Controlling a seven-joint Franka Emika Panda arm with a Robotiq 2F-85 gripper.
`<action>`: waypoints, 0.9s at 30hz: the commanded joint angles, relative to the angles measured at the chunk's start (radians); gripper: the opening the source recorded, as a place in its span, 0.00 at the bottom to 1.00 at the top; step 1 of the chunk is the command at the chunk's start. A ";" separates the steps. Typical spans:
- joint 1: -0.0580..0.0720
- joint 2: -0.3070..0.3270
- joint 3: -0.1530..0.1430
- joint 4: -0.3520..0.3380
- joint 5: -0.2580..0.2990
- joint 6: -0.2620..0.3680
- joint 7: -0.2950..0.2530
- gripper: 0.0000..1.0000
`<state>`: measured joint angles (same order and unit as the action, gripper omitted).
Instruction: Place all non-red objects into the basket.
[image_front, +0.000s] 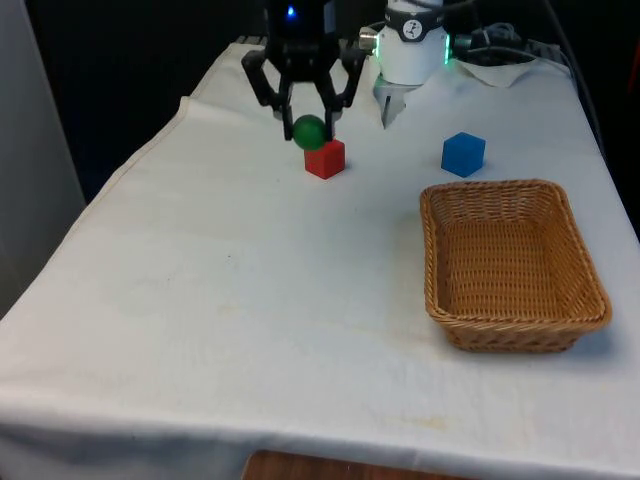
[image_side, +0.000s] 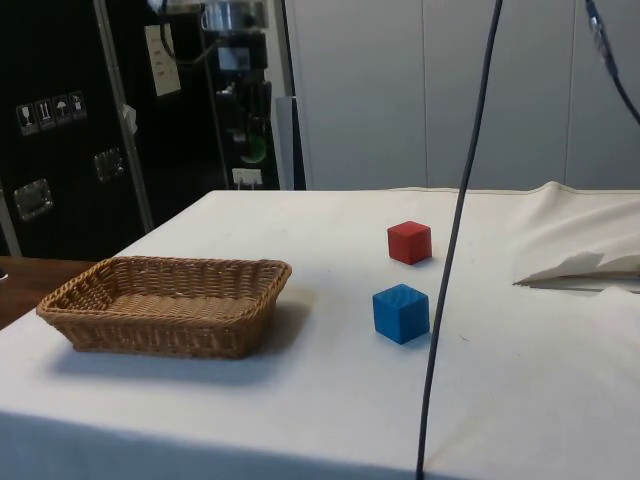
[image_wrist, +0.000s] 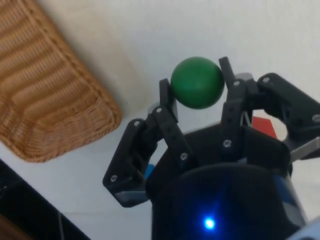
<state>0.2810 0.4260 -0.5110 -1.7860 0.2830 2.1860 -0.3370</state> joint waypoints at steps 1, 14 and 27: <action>0.011 -0.012 -0.003 0.002 -0.016 -0.013 0.022 0.00; 0.029 -0.048 0.042 0.010 -0.044 -0.031 0.101 0.00; 0.032 -0.036 0.106 0.037 -0.041 -0.028 0.157 0.00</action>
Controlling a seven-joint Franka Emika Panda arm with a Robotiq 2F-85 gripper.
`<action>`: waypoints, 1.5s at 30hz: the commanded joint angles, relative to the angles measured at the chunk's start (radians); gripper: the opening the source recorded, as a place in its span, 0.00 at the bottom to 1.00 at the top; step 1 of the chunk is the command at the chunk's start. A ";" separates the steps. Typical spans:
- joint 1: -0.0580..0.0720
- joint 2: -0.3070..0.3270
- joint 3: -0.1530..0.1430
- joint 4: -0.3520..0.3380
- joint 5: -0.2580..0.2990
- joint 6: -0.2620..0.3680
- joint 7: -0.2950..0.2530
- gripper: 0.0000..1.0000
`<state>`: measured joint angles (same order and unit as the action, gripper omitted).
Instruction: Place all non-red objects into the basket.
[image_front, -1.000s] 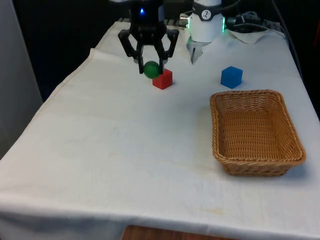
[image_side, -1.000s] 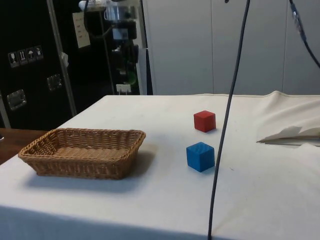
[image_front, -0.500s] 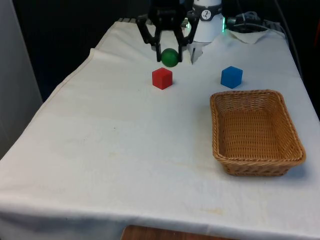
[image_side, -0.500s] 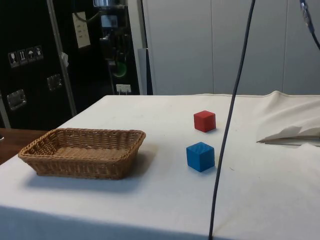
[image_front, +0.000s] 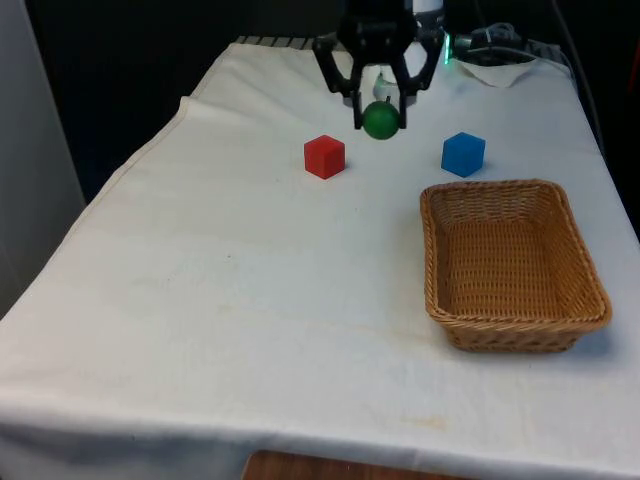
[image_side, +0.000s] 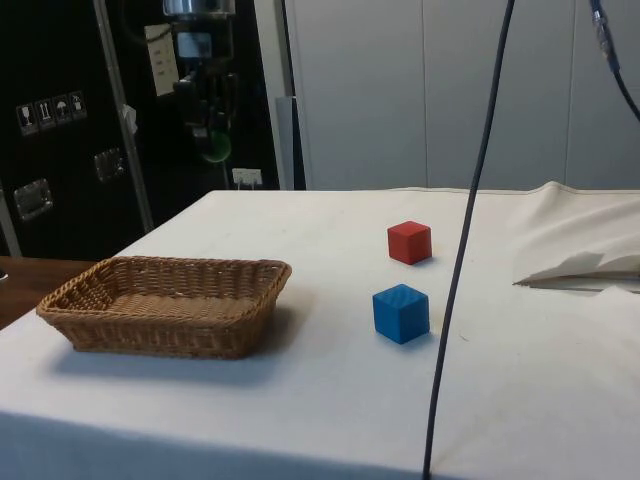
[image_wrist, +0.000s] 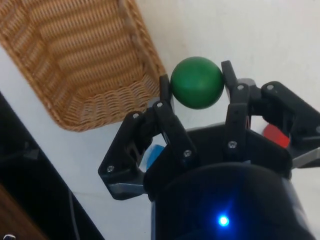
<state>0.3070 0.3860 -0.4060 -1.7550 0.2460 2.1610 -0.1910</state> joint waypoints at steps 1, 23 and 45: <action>0.006 0.005 0.006 0.008 -0.003 -0.003 0.016 0.00; 0.013 0.037 0.133 0.026 0.000 0.028 0.122 0.00; 0.004 0.212 0.209 0.155 0.039 0.084 0.157 0.00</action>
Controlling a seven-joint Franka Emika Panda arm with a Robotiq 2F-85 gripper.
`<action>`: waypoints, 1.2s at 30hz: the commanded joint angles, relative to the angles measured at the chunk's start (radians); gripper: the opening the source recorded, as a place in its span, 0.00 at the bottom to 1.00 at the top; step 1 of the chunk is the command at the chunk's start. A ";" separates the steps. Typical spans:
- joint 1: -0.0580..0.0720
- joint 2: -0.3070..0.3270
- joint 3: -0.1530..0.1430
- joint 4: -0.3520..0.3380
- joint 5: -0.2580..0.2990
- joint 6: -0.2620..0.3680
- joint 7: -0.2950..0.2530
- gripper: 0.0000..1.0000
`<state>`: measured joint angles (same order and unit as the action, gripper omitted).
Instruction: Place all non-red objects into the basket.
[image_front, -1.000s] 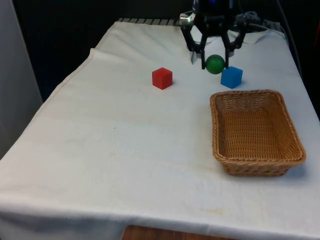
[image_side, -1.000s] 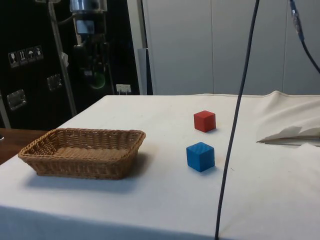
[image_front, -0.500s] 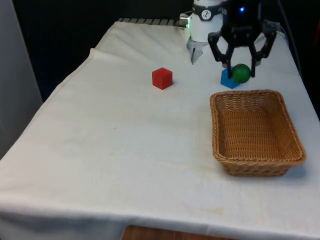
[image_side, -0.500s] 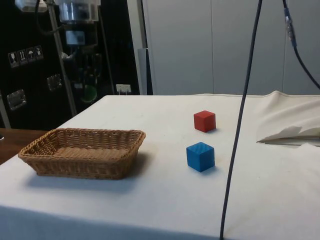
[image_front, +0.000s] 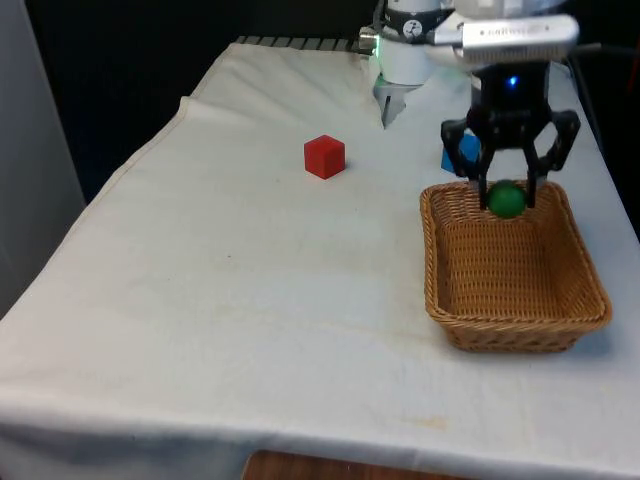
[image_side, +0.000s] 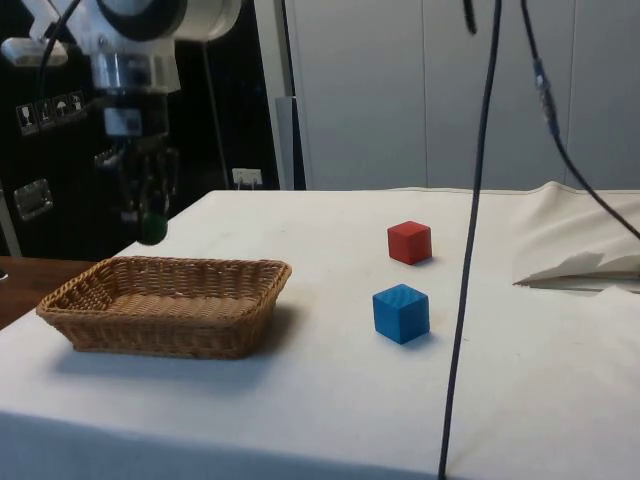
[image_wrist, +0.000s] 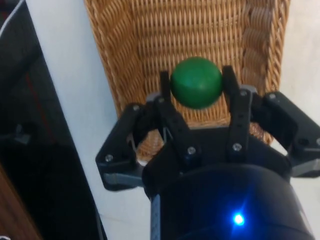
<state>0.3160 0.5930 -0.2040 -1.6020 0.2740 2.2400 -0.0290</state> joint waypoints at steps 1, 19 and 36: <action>-0.006 0.015 0.008 0.010 0.013 0.007 -0.006 0.00; -0.004 0.123 0.017 0.024 0.047 0.100 -0.041 0.00; 0.005 0.174 0.026 0.039 0.033 0.153 -0.037 0.12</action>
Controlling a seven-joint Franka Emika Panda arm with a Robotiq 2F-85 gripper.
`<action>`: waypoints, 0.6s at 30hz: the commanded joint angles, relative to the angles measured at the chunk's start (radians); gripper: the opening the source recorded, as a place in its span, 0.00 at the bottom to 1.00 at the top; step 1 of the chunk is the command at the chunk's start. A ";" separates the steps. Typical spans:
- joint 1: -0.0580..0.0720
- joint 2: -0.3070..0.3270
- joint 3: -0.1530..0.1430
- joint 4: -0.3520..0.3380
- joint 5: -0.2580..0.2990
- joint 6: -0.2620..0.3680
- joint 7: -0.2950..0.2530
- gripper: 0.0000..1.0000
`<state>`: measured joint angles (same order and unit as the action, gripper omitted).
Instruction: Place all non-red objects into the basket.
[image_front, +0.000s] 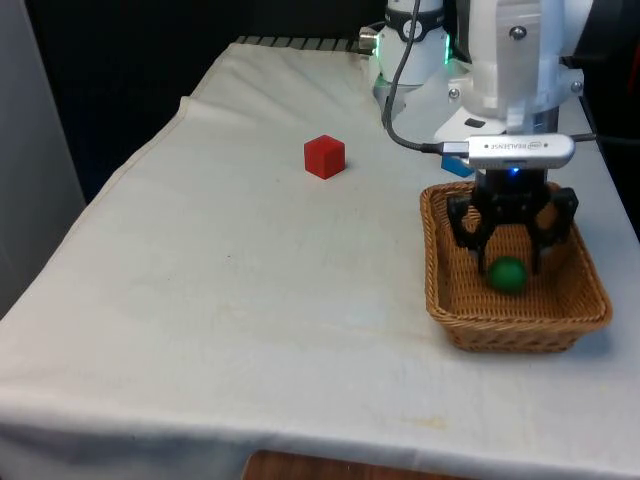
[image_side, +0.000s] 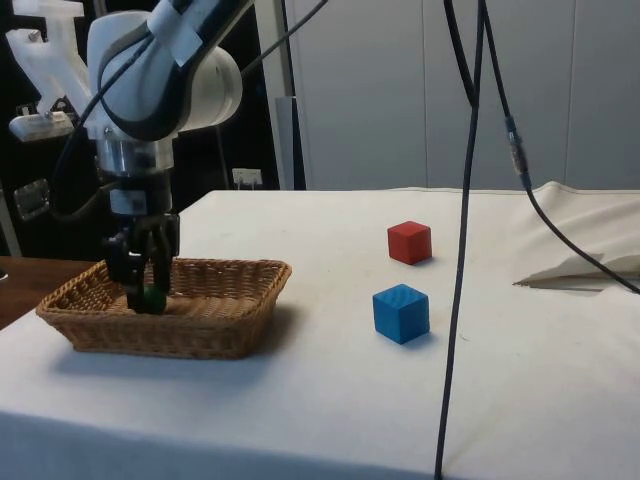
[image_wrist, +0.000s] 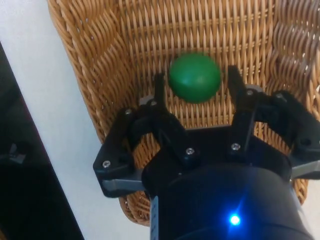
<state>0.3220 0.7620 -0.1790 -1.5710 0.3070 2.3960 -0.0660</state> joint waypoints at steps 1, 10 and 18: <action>-0.001 0.005 0.001 0.008 0.000 -0.003 0.000 0.22; -0.001 0.008 0.001 0.011 0.000 -0.005 -0.002 1.00; 0.000 -0.011 -0.003 0.013 -0.006 -0.024 -0.001 1.00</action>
<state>0.3220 0.7630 -0.1800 -1.5600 0.3060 2.3930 -0.0680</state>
